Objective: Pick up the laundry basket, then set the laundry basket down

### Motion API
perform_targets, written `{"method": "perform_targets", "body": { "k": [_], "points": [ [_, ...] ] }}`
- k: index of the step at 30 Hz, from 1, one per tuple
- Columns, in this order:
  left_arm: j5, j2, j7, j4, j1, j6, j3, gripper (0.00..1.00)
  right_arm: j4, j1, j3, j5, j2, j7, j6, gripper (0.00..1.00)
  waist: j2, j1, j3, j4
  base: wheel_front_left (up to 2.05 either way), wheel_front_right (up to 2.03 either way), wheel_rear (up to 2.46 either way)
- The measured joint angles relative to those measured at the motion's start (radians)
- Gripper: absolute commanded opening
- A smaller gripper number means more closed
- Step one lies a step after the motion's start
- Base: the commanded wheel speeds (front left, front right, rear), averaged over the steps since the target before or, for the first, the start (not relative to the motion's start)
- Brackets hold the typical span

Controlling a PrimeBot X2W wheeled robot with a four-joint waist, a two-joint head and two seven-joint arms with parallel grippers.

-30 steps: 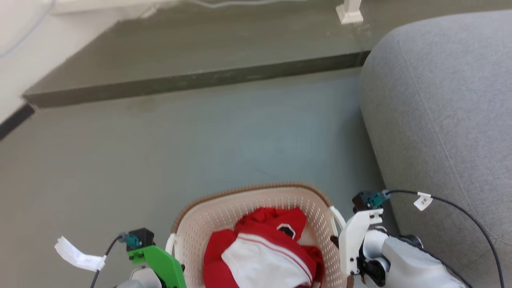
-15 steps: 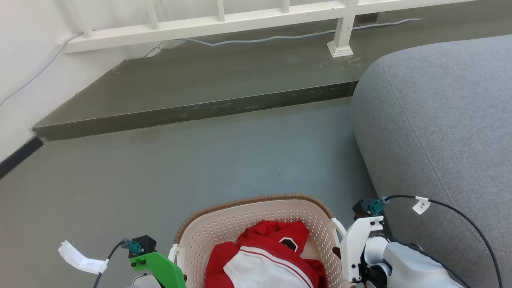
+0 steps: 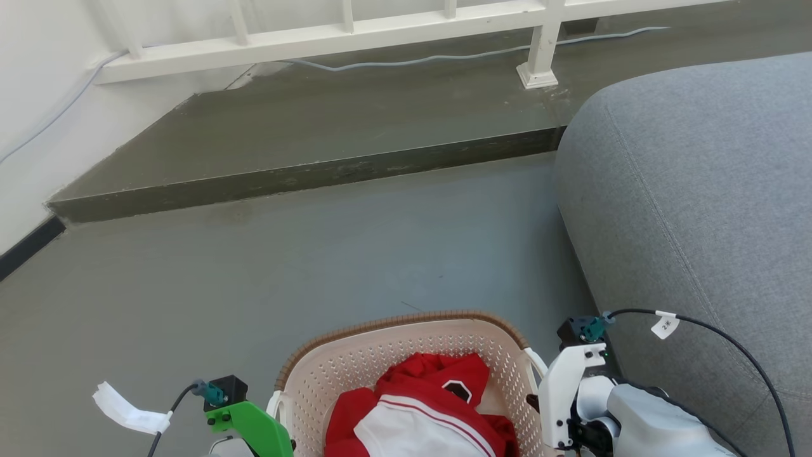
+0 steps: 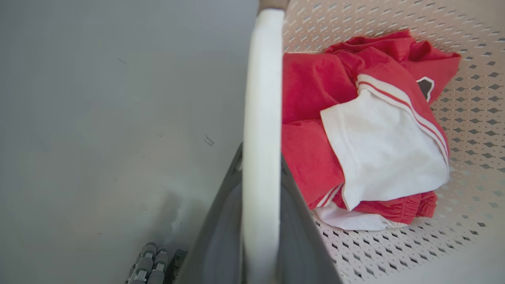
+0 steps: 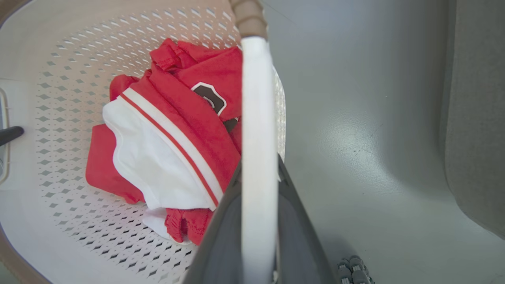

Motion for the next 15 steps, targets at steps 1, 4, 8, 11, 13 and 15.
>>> {"method": "perform_targets", "body": {
  "k": [1, 4, 8, 11, 13, 15],
  "points": [
    [0.0, 0.0, 0.0, 0.001, 0.0, 0.0, 0.0, 0.0, 0.0, -0.001, 0.002, 0.0, 0.0, 0.0, 0.0, 0.0, 0.0, 0.0, 0.0, 0.0, 0.0, 0.0, 0.0],
    [-0.002, 0.0, 0.0, 0.003, 0.0, 0.0, -0.001, 0.0, 0.0, -0.003, 0.007, 0.009, 0.0, 0.001, 0.0, 0.0, 0.0, 0.0, 0.001, -0.002, 0.0, 0.0, 0.0],
    [-0.006, 0.0, 0.0, 0.003, 0.0, 0.0, -0.003, 0.0, 0.0, -0.003, 0.01, 0.014, 0.0, 0.001, 0.0, 0.0, 0.0, 0.0, 0.002, -0.003, 0.0, 0.0, 0.0],
    [-0.016, 0.001, 0.0, 0.004, -0.001, 0.0, -0.005, 0.0, 0.0, -0.004, 0.014, 0.017, 0.0, 0.001, 0.0, 0.0, 0.0, 0.0, 0.003, -0.003, 0.0, 0.0, 0.0],
    [-0.017, 0.001, 0.0, 0.005, -0.001, 0.0, -0.008, 0.0, 0.0, -0.007, 0.017, 0.018, 0.0, 0.001, 0.0, 0.0, 0.0, 0.0, 0.004, -0.003, 0.0, 0.0, 0.0],
    [-0.019, 0.001, 0.0, 0.007, -0.001, 0.0, -0.009, 0.0, 0.0, -0.007, 0.02, 0.021, 0.0, 0.001, 0.0, 0.0, 0.0, 0.0, 0.004, -0.004, 0.0, 0.0, 0.0]
  ]
}}
